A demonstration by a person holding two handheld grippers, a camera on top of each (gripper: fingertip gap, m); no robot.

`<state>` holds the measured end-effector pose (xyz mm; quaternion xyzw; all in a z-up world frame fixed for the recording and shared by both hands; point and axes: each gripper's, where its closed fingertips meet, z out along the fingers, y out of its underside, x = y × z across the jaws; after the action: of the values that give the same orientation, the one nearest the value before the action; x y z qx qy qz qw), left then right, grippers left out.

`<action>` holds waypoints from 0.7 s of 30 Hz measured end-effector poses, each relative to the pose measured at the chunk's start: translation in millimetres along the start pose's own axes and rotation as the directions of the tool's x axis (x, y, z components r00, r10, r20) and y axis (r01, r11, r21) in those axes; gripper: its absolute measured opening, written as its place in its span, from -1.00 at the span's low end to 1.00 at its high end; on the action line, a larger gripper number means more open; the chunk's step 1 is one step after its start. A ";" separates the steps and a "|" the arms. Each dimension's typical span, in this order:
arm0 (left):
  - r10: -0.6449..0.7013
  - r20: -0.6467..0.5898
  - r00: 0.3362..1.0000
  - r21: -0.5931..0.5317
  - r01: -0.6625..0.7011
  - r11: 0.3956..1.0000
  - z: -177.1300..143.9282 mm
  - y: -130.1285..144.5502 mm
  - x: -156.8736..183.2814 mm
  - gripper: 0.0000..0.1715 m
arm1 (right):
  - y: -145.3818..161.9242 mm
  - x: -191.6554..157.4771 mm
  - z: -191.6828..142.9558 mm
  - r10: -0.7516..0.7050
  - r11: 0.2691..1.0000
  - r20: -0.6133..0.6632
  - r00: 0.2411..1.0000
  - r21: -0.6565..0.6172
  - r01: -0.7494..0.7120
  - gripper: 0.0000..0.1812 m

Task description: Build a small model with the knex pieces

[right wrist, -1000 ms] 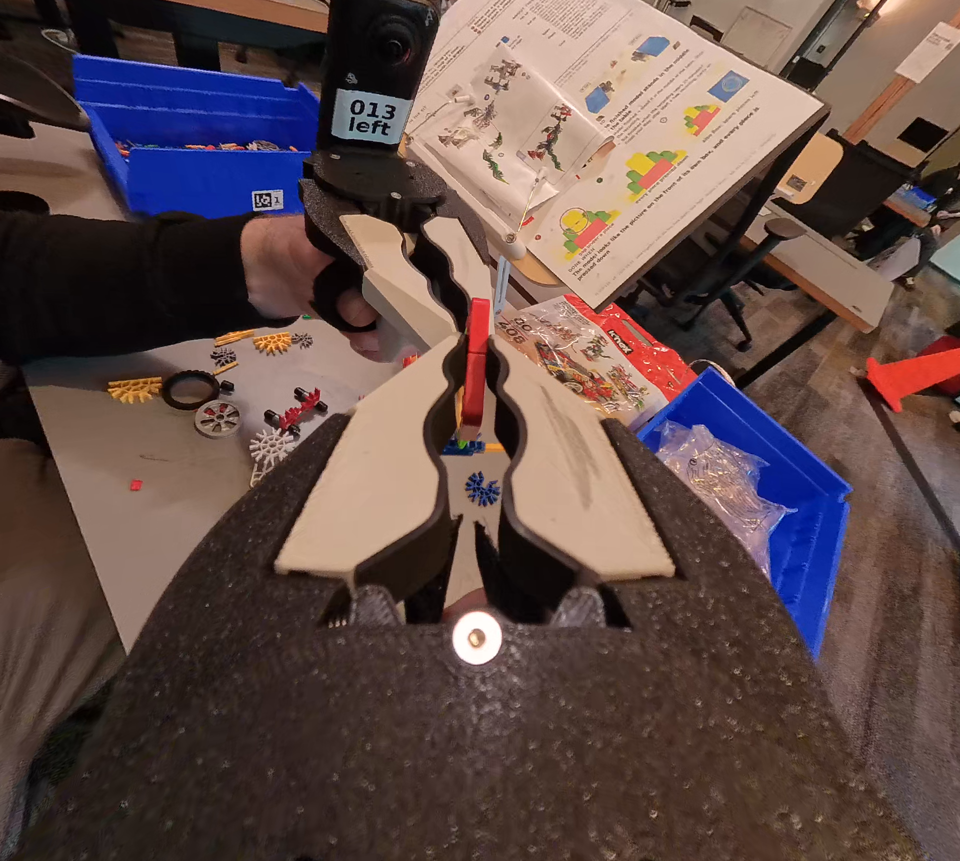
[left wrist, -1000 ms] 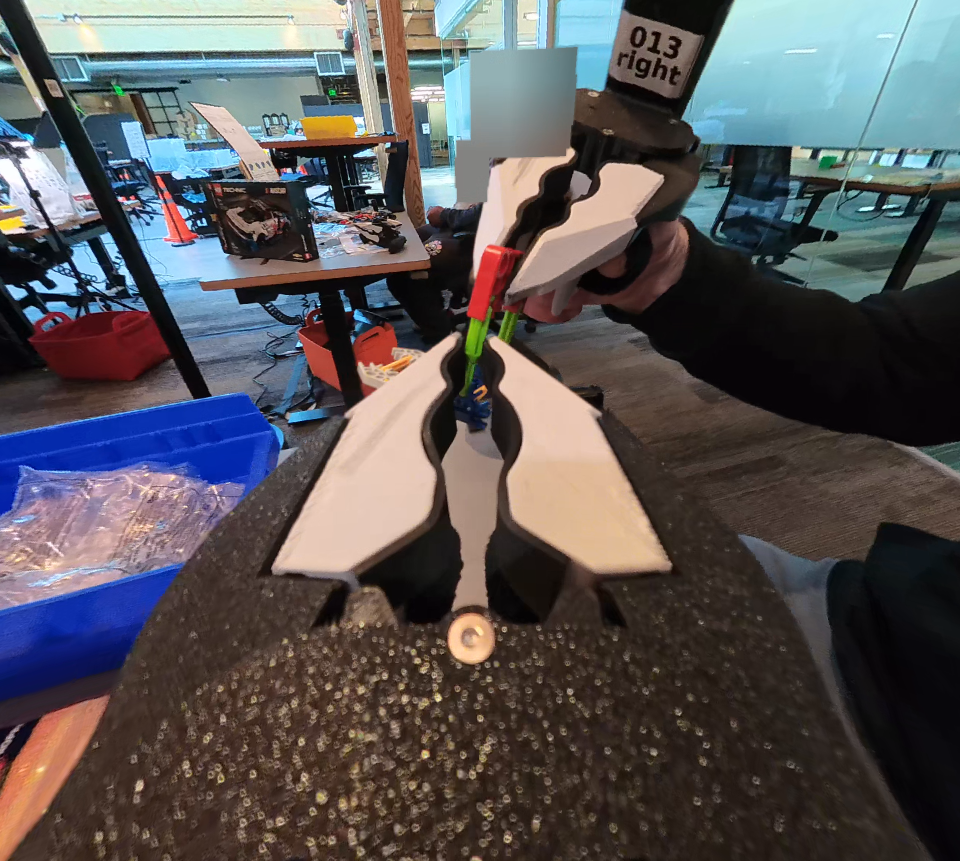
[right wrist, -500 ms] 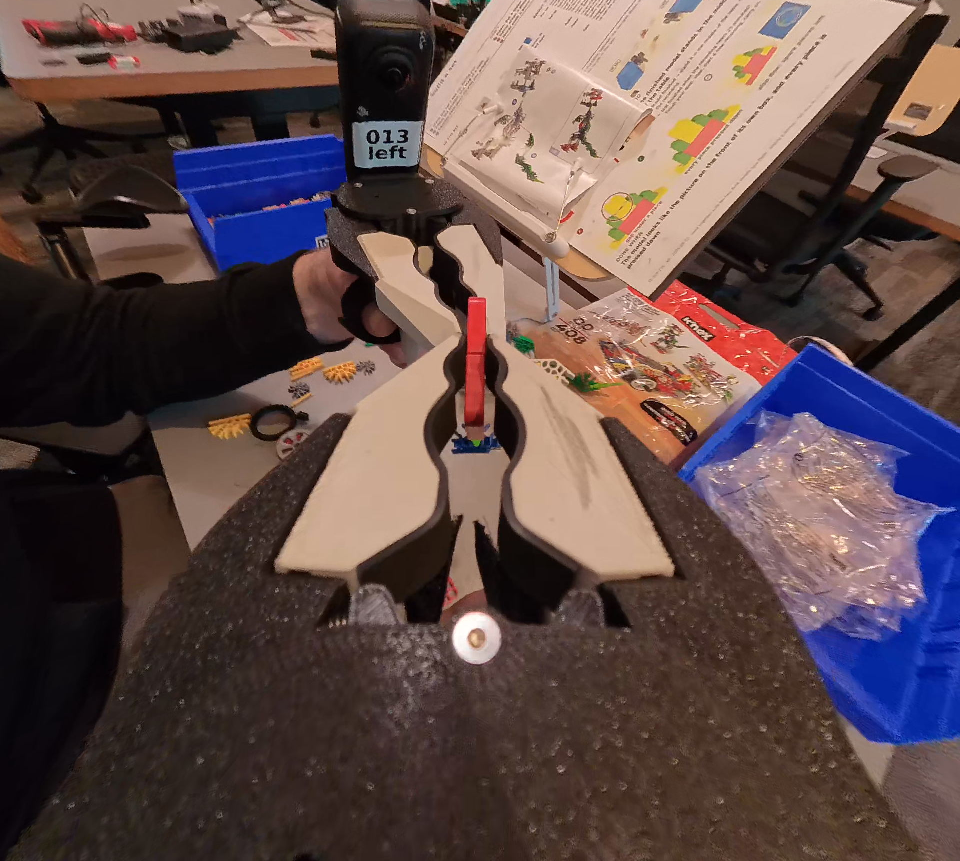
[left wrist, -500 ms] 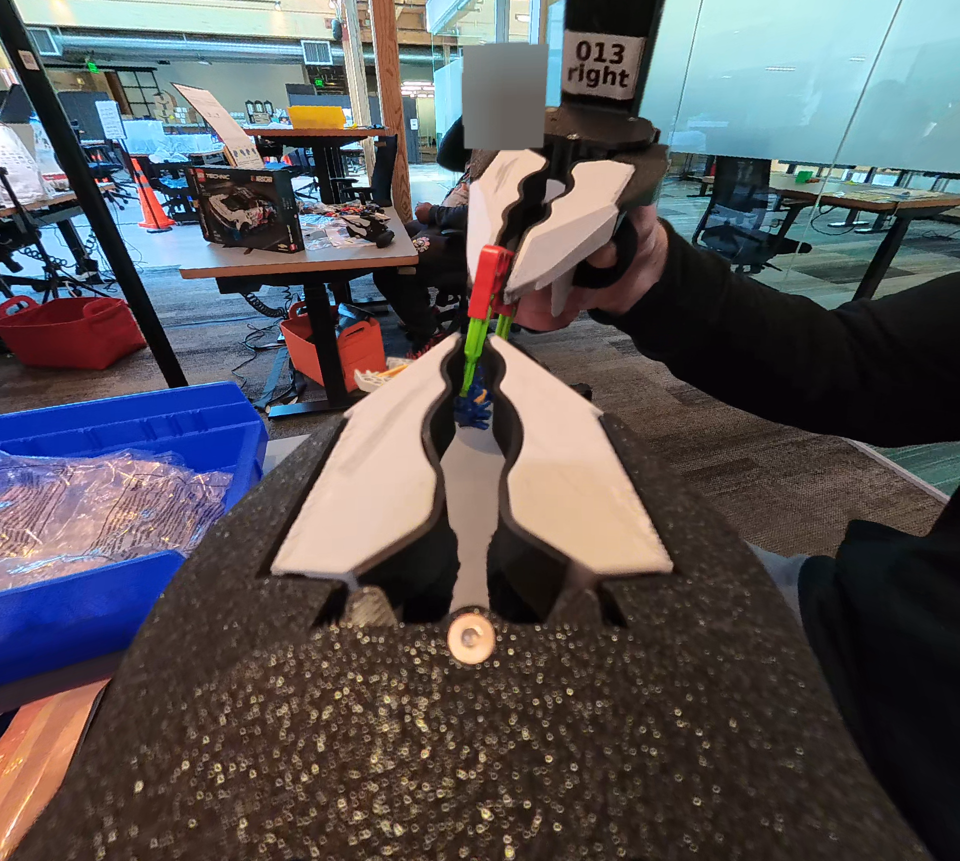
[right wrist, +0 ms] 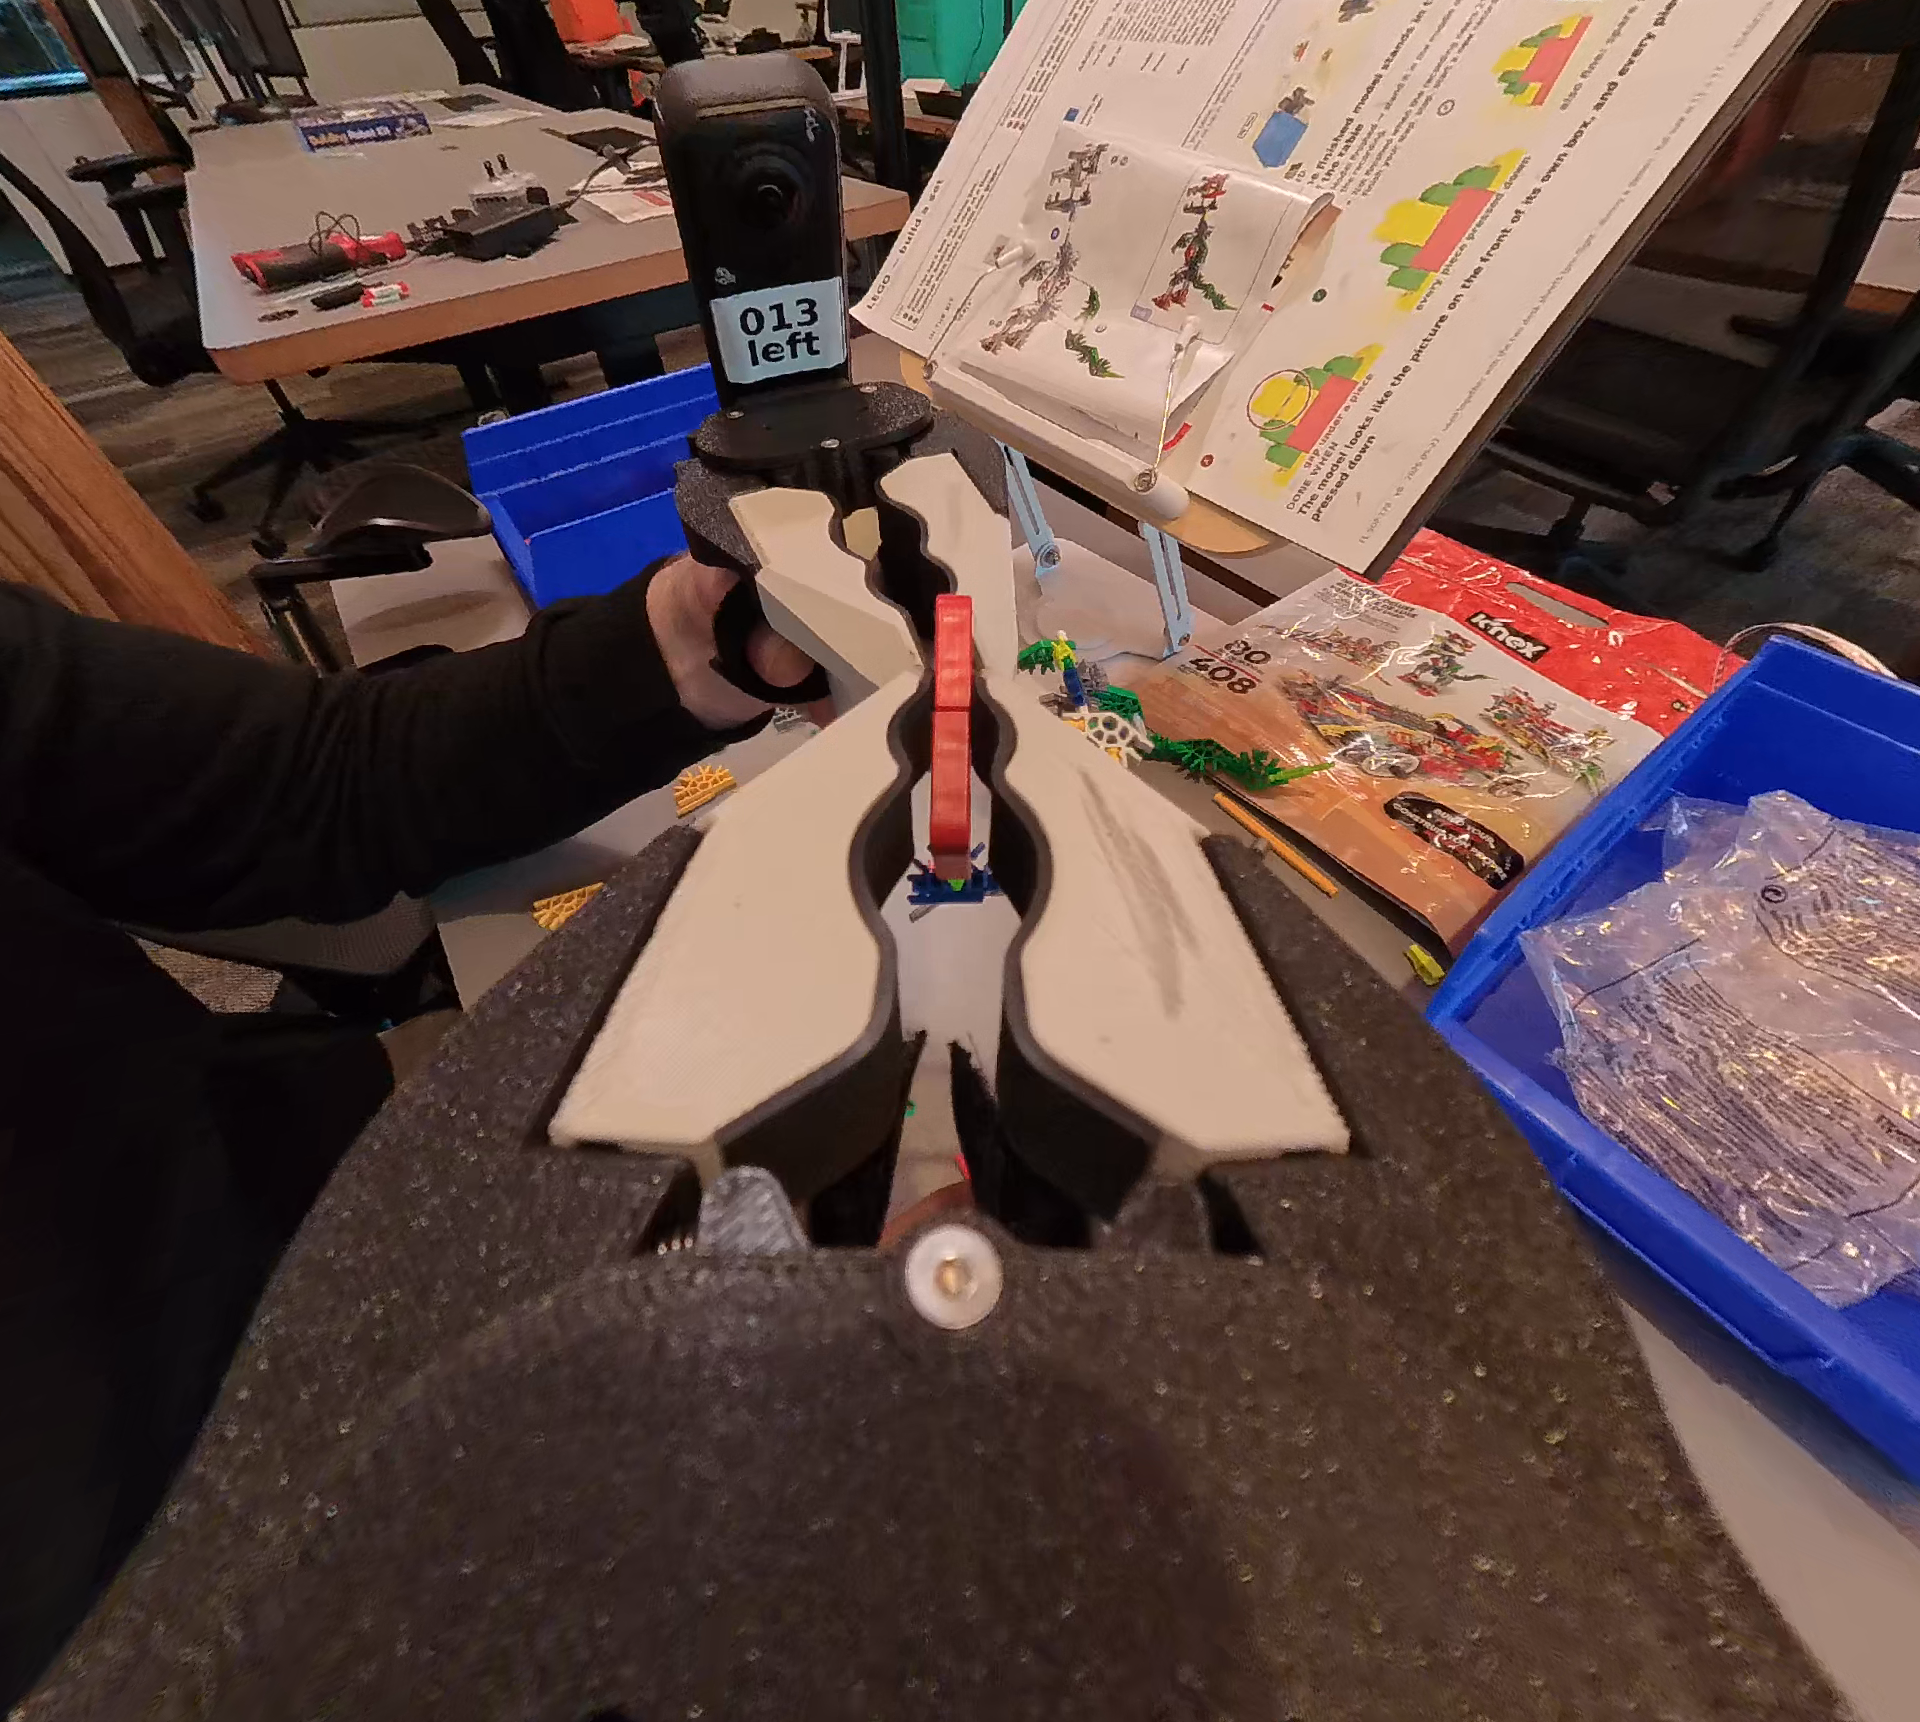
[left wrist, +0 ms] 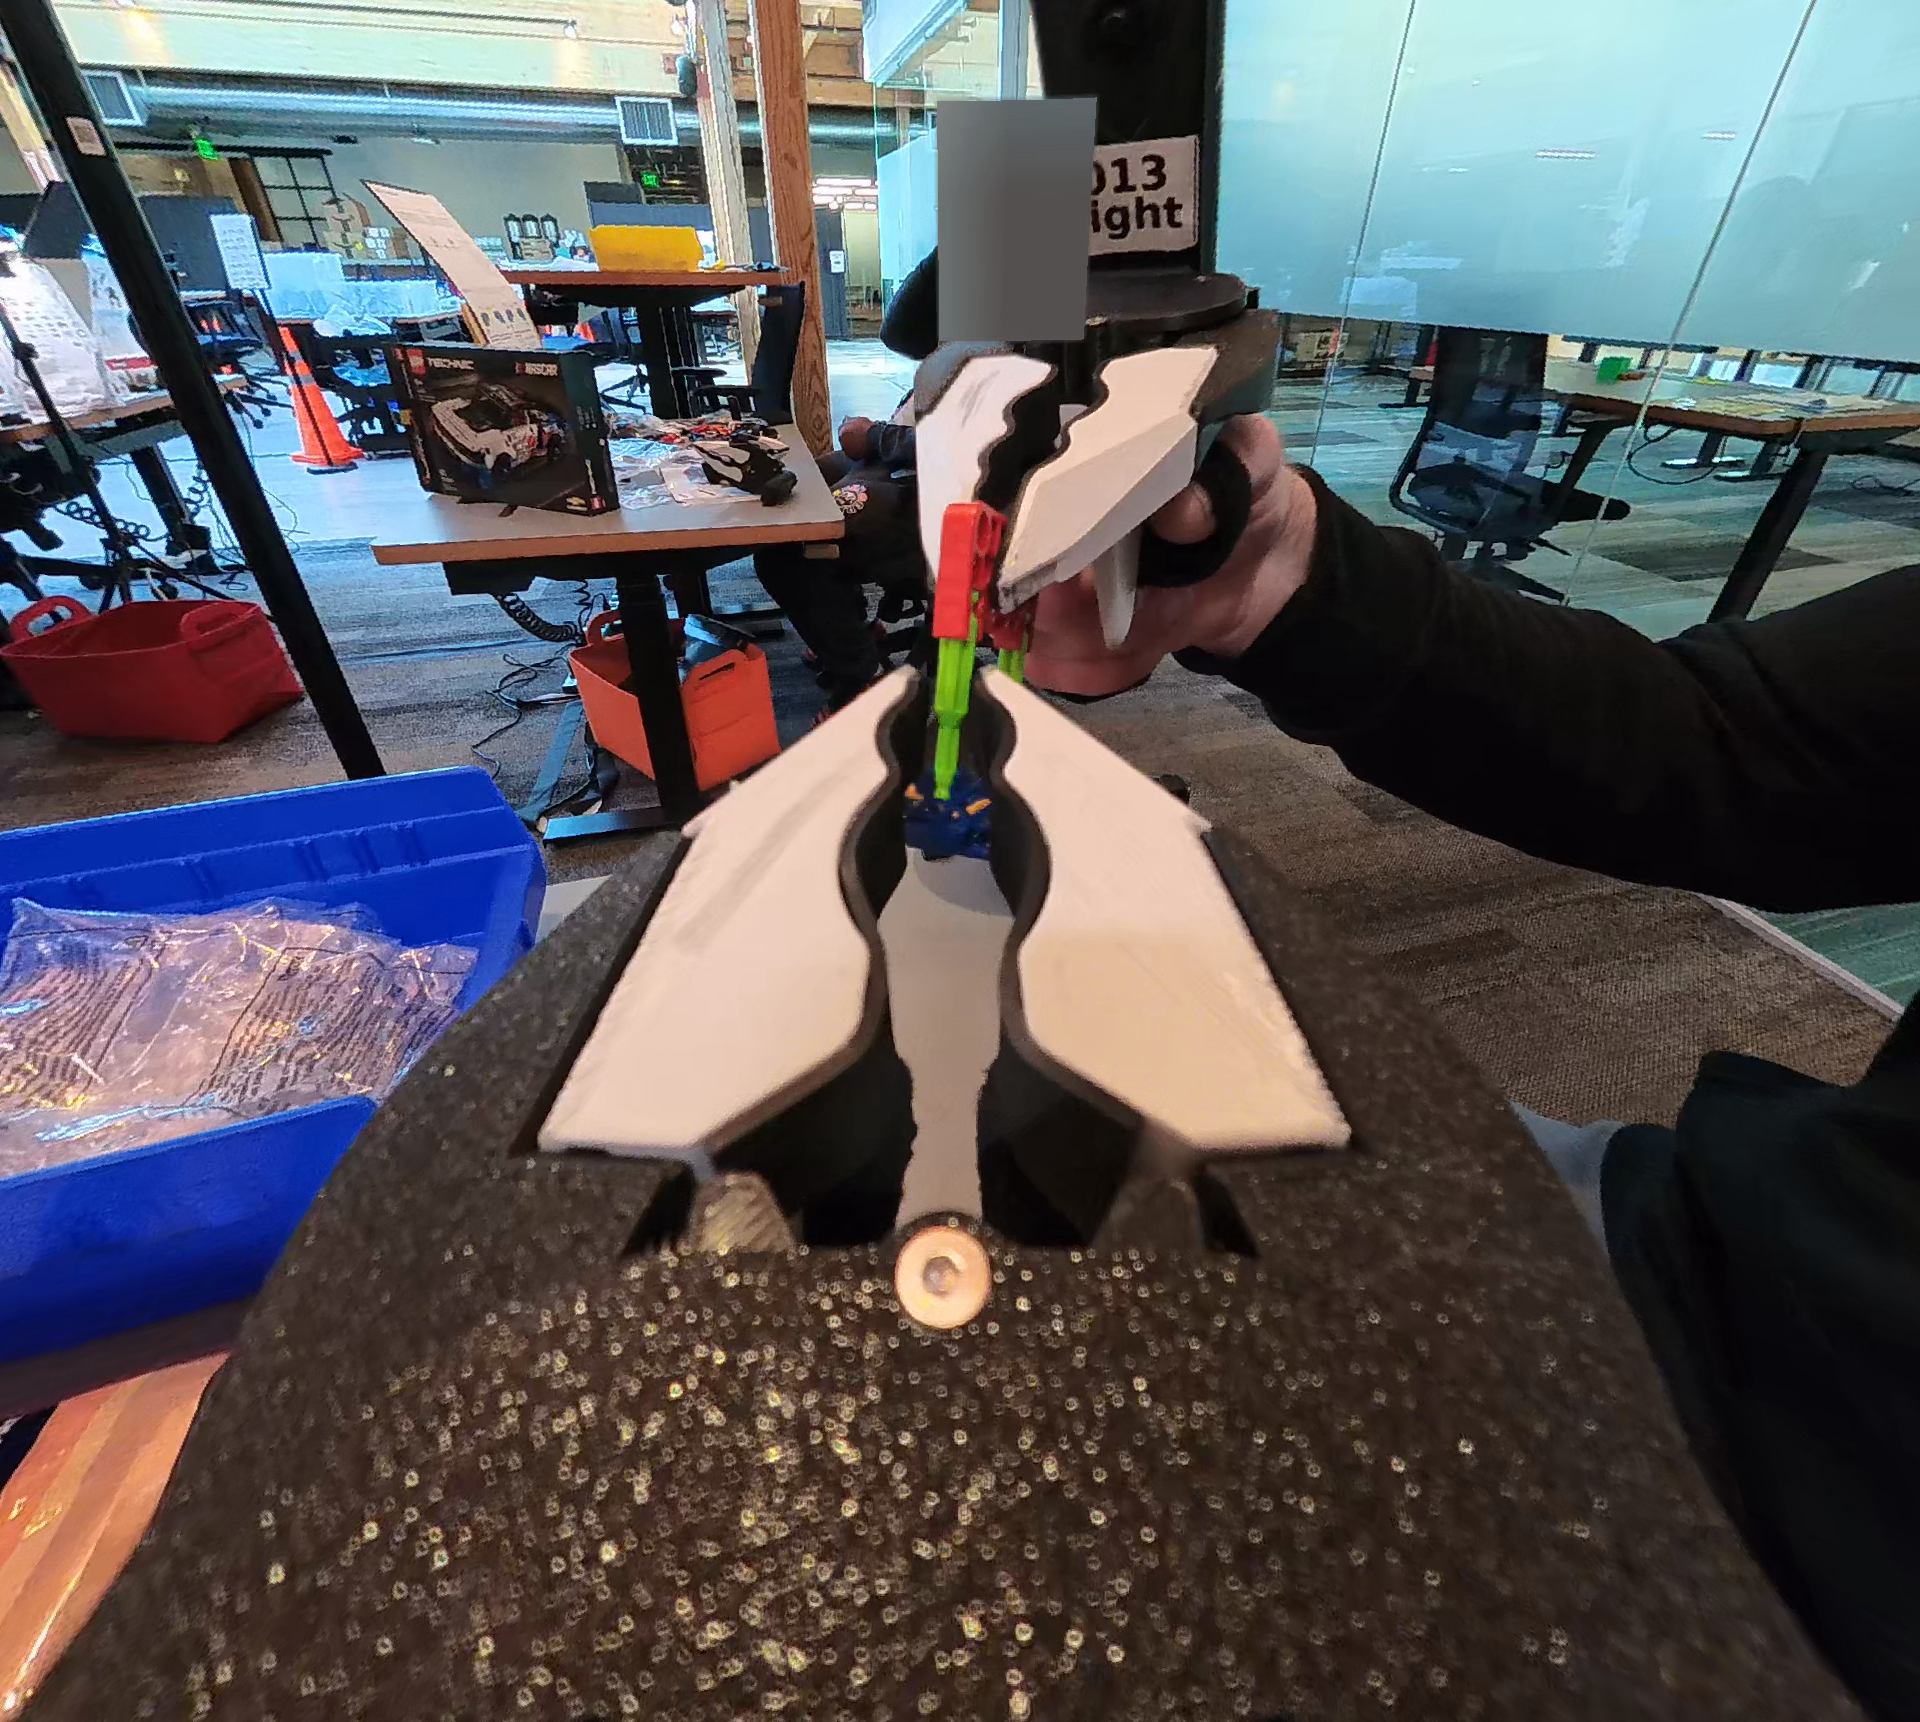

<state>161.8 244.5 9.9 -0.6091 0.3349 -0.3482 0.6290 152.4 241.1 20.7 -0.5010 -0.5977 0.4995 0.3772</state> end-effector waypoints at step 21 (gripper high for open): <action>0.036 0.000 0.999 -0.006 -0.036 0.999 -3.9 -2.3 2.0 -0.97 | -4.1 -2.3 4.6 -0.045 0.999 -0.031 0.999 -0.005 0.045 -0.93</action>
<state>159.5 240.7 12.0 -0.6050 0.3468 -0.3356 0.6334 147.7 237.9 23.8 -0.4958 -0.6041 0.4818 0.3964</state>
